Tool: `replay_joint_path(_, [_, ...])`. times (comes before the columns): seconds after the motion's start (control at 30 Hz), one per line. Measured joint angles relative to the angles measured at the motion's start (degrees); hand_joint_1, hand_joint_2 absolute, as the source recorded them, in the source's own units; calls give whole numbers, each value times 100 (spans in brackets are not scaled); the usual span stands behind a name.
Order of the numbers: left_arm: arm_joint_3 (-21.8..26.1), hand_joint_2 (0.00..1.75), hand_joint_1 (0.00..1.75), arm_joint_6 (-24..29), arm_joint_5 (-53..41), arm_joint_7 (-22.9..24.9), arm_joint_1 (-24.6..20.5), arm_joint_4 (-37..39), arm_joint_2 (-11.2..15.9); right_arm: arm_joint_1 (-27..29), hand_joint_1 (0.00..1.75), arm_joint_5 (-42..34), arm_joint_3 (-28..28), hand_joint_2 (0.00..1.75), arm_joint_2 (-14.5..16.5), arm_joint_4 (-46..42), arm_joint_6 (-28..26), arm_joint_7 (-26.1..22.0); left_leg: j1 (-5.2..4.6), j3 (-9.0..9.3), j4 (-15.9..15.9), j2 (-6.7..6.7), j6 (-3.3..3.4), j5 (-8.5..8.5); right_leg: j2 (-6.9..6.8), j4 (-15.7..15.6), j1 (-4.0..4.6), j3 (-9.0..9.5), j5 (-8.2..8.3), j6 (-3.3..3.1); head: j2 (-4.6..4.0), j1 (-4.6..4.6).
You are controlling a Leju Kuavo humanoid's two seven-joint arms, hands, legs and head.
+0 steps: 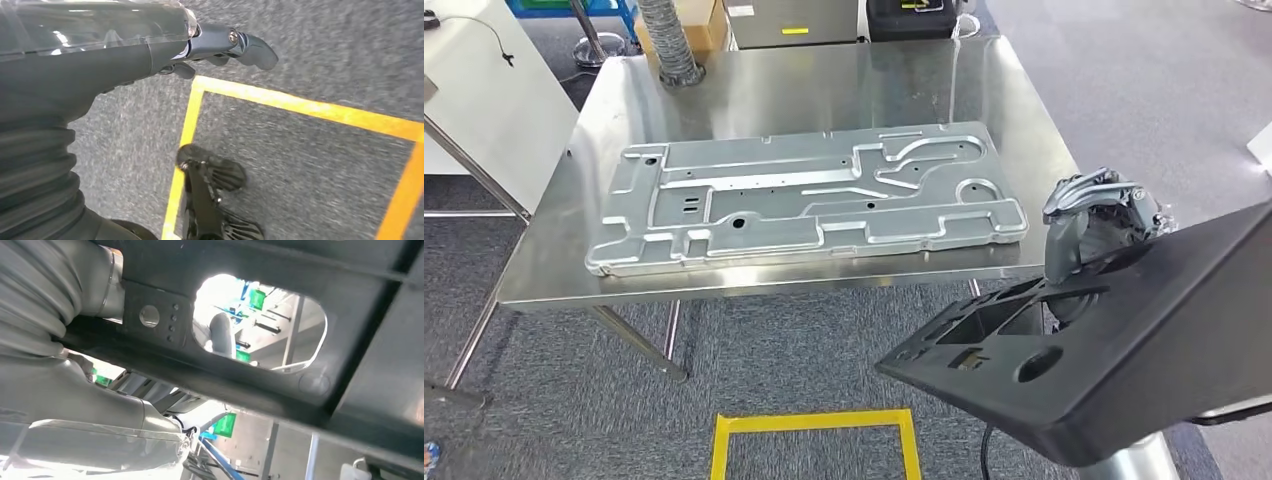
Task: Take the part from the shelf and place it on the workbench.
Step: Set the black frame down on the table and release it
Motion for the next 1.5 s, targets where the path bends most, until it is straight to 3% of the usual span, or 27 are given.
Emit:
replay_joint_path(0.03, [6,175,0,2,-1,1,-2,0,-1,9,175,9,2,175,3,8,1,-10,5,-247,358,8,-21,-61,-4,-25,-1,79,-52,-19,-1,-1])
replay_joint_path(0.1, [22,175,0,5,-3,8,10,0,-3,32,175,23,6,175,8,22,2,-20,6,-727,884,11,-53,-391,0,-41,-1,226,-171,-33,-1,-4])
replay_joint_path(0.13, [31,175,0,6,-4,12,21,0,-7,44,175,33,10,175,9,26,2,-20,6,-891,957,12,-55,-545,6,-41,0,310,-241,-34,-1,-5])
replay_joint_path(0.17, [37,175,0,7,-6,16,32,0,-10,54,175,48,14,175,10,28,3,-16,6,-981,877,12,-45,-589,12,-41,1,405,-314,-31,-1,-6])
replay_joint_path(0.2, [42,175,0,7,-14,19,39,0,-14,61,175,68,18,175,14,29,3,-10,4,-1006,654,12,-20,-472,16,-42,5,509,-390,-26,-1,-5])
replay_joint_path(0.3, [46,175,0,4,-50,24,61,0,-17,82,175,115,24,175,20,35,2,3,-26,-943,-296,12,86,498,25,-40,33,762,-615,23,-1,-2])
replay_joint_path(0.33, [47,175,0,3,-63,21,71,0,-17,101,175,120,25,175,20,38,-1,-4,-43,-920,-469,9,115,709,34,-51,42,820,-684,54,-1,-1])
replay_joint_path(0.37, [48,175,0,1,-77,17,76,0,-19,128,175,122,25,175,20,38,-3,-24,-52,-900,-553,8,143,778,44,-37,52,874,-719,91,-1,3])
replay_joint_path(0.43, [48,175,0,-1,-98,7,70,0,-25,178,175,122,22,175,16,31,-9,-75,-46,-781,-590,4,204,753,49,22,47,938,-742,159,-1,12])
replay_joint_path(0.5, [48,175,0,-2,-102,1,54,0,-30,208,175,121,19,175,10,26,-14,-108,-28,-665,-632,5,264,715,36,399,35,773,-761,213,-1,28])
replay_joint_path(0.6, [48,175,0,-2,-102,-1,41,0,-30,273,175,120,10,175,-1,26,-16,-117,-24,-538,-645,6,308,584,22,1401,17,52,-1152,279,-1,37])
replay_joint_path(0.67, [48,175,0,-2,-102,-1,48,0,-31,316,175,120,5,175,-4,27,-16,-116,-26,-409,-645,-2,309,468,18,1554,14,-250,-1328,297,-1,38])
replay_joint_path(0.7, [48,175,0,-1,-102,-1,52,0,-32,325,175,120,3,175,-4,27,-16,-116,-27,-322,-645,-8,306,403,16,1350,16,-267,-1218,291,-1,38])
replay_joint_path(0.73, [48,175,0,-1,-102,-1,54,0,-34,328,175,120,1,175,-4,27,-16,-116,-31,-230,-648,-12,300,334,15,1002,23,-218,-957,269,-1,38])
replay_joint_path(0.8, [49,175,0,-2,-102,-1,55,3,-56,339,175,119,-6,175,-4,30,-15,-117,-43,-85,-646,-24,268,212,13,323,55,-117,-287,188,-1,27])
replay_joint_path(0.83, [49,175,0,-2,-101,1,49,5,-66,344,175,122,-8,175,-4,31,-16,-115,-48,-57,-650,-30,241,171,12,140,70,-93,-56,144,-1,17])
replay_joint_path(0.87, [51,175,0,-3,-94,3,45,7,-75,346,175,145,-11,175,-4,31,-28,-111,-52,-42,-646,-35,212,150,14,73,82,-93,48,106,-1,5])
replay_joint_path(0.97, [100,175,0,3,-47,14,27,5,-80,295,175,357,-13,175,2,32,-146,-73,-61,-115,-448,-31,113,189,19,-29,47,28,24,33,0,-10])
replay_joint_path(1.03, [149,175,0,18,-34,12,17,4,-84,182,175,740,-17,175,8,68,-459,4,-44,-411,73,-15,54,98,7,-107,14,146,-9,-10,0,-21])
replay_joint_path(1.1, [188,175,0,30,-40,2,11,4,-84,25,175,1373,-59,175,9,140,-1070,115,-5,-836,702,0,1,-190,2,-122,8,207,-60,-33,-1,-29])
replay_joint_path(1.13, [209,175,0,33,-50,-1,14,4,-85,-61,175,1750,-104,175,9,187,-1438,179,17,-1009,893,6,-23,-286,3,-121,5,234,-89,-31,-1,-29])
replay_joint_path(1.17, [230,175,0,35,-66,-3,20,4,-86,-162,175,2105,-159,175,9,233,-1766,253,37,-1104,927,11,-45,-272,5,-119,1,266,-119,-25,-1,-26])
replay_joint_path(1.2, [250,175,0,36,-81,-3,24,4,-88,-288,175,2430,-222,175,9,278,-2032,341,57,-1106,780,15,-70,-124,10,-115,-6,304,-149,-12,-1,-28])
replay_joint_path(1.27, [280,175,0,35,-106,-3,26,4,-87,-581,175,2862,-346,175,8,348,-2299,513,90,-876,58,23,-108,407,18,-104,-24,389,-215,33,-1,-27])
replay_joint_path(1.3, [290,175,0,35,-110,-3,19,4,-86,-713,175,2963,-398,175,8,374,-2346,576,88,-758,-295,29,-107,548,22,-94,-27,420,-244,63,-1,-30])
replay_joint_path(1.37, [303,175,0,34,-121,-3,6,4,-85,-898,175,3072,-472,175,7,420,-2400,649,65,-640,-622,37,-31,633,22,-77,-18,438,-291,135,0,-32])
replay_joint_path(1.5, [326,175,0,3,-202,-14,6,4,-89,-1543,175,3669,-506,175,-7,669,-2386,1100,51,-621,-658,41,140,672,16,106,-32,351,-448,271,-1,-10])
